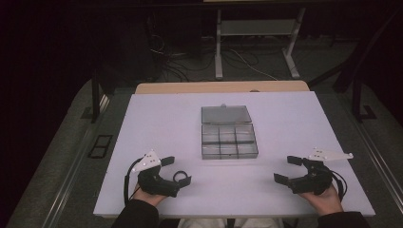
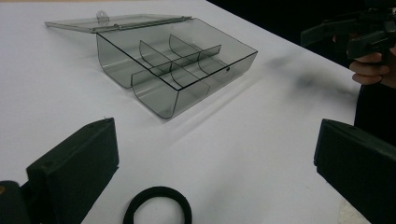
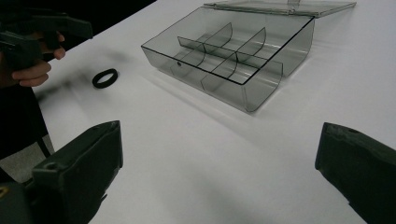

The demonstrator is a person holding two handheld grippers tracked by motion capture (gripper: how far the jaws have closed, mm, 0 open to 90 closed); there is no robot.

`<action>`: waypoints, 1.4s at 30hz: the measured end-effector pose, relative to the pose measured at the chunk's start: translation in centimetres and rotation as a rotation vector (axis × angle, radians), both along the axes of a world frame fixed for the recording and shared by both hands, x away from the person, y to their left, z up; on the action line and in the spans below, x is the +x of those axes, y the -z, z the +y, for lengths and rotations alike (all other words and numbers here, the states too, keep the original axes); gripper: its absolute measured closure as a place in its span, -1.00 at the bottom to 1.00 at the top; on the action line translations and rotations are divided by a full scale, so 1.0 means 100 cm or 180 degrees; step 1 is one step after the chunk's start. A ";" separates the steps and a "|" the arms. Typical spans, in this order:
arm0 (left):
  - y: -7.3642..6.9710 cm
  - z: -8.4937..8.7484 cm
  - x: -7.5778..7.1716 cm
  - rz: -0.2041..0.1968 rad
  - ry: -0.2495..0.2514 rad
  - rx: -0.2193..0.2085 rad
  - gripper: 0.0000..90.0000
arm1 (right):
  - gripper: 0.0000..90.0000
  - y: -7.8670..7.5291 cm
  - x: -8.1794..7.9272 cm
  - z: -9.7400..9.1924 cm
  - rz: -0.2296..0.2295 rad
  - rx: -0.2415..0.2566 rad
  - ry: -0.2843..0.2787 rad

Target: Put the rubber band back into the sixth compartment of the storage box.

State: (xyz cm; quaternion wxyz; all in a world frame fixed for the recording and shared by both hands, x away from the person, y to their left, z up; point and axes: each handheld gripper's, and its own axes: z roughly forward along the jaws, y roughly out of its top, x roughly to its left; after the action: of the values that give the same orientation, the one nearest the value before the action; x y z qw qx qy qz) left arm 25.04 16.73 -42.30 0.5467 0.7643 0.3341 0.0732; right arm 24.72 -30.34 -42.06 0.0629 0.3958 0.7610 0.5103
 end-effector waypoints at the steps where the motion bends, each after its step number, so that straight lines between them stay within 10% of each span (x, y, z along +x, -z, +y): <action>1: 0.000 0.000 0.000 0.0005 -0.0001 0.0003 -1.00 | -1.00 0.000 0.000 0.000 0.0011 -0.0003 0.0000; 42: -0.018 -0.002 0.000 -0.0021 0.0171 0.0146 -1.00 | -1.00 0.001 0.000 0.005 0.0022 -0.0185 -0.0130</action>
State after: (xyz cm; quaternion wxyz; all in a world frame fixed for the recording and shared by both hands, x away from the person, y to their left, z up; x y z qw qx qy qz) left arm 25.07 16.57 -40.47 0.5320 0.7850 0.3099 0.0686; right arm 24.68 -29.84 -42.15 0.0614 0.3799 0.7835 0.4878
